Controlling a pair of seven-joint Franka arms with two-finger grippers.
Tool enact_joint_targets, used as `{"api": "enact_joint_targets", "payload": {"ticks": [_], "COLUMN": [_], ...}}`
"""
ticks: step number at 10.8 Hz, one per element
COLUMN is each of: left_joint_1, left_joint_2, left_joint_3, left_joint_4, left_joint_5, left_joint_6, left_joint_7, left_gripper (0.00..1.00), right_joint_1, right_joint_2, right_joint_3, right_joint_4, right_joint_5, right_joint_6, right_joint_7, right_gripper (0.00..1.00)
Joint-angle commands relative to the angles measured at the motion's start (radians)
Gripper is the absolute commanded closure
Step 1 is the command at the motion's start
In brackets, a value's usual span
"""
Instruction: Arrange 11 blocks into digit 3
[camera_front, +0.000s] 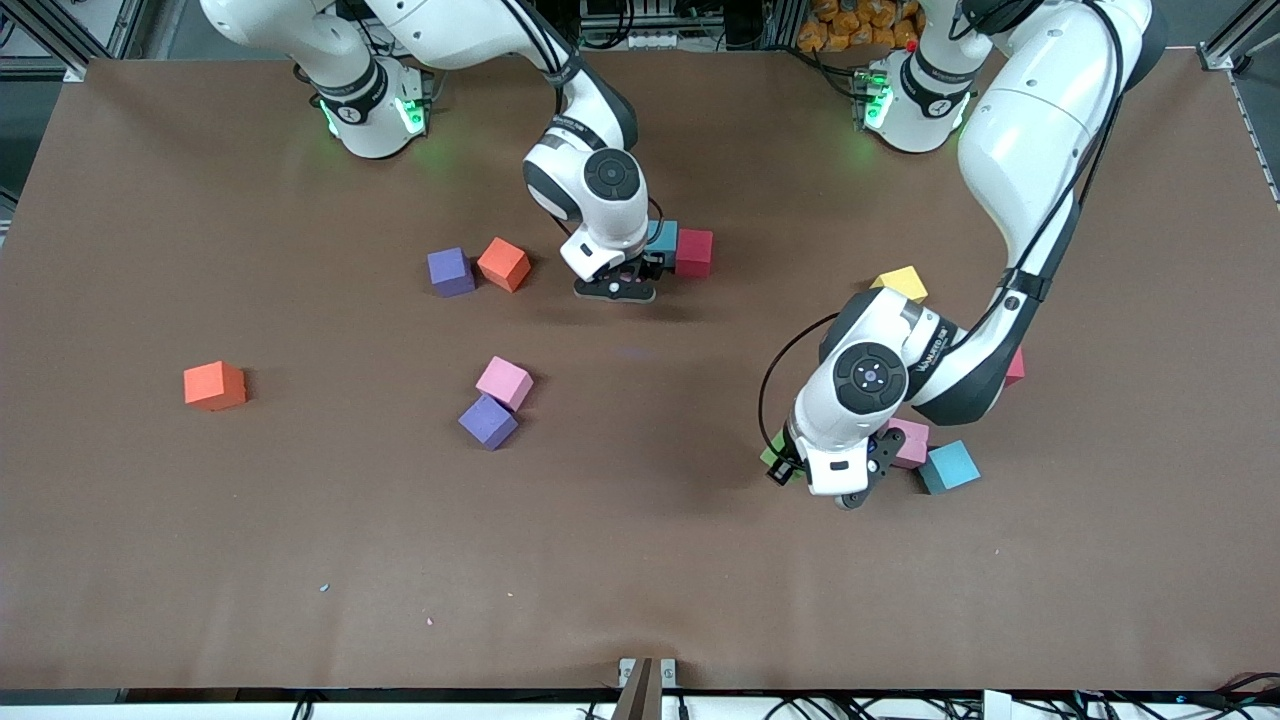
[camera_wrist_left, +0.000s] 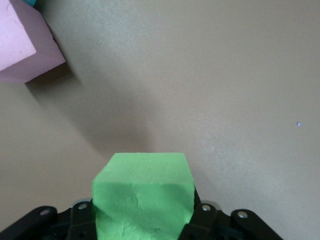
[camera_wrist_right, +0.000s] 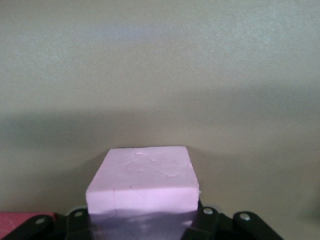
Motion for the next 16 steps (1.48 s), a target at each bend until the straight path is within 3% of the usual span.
{"api": "enact_joint_targets", "payload": {"ticks": [1,6,8,16], "left_joint_1": [-0.01,-0.019,-0.019,0.019], "left_joint_2": [-0.031,-0.029,-0.031,-0.032], "left_joint_3": [0.001,-0.001,-0.001,0.004], "left_joint_4": [-0.014,-0.016,-0.016,-0.016], "left_joint_5": [-0.024,-0.023,-0.023,-0.065], "left_joint_6": [-0.021,-0.021,-0.044,-0.084], "left_joint_7": [-0.043,-0.071,-0.086,-0.198], "left_gripper": [0.93,0.93,0.93,0.92], "right_joint_1": [-0.008,-0.008,-0.008,-0.026], "right_joint_2": [-0.021,-0.021,-0.021,-0.111], "right_joint_3": [0.007,0.007,0.006,0.003], "right_joint_4": [-0.032,-0.032,-0.032,-0.028], "right_joint_5": [-0.015,-0.015,-0.016,-0.015], "right_joint_6": [-0.003,0.006,0.006,-0.02], "right_joint_7": [0.025,0.025,0.025,-0.036], "right_gripper": [0.76,0.25,0.12,0.03]}}
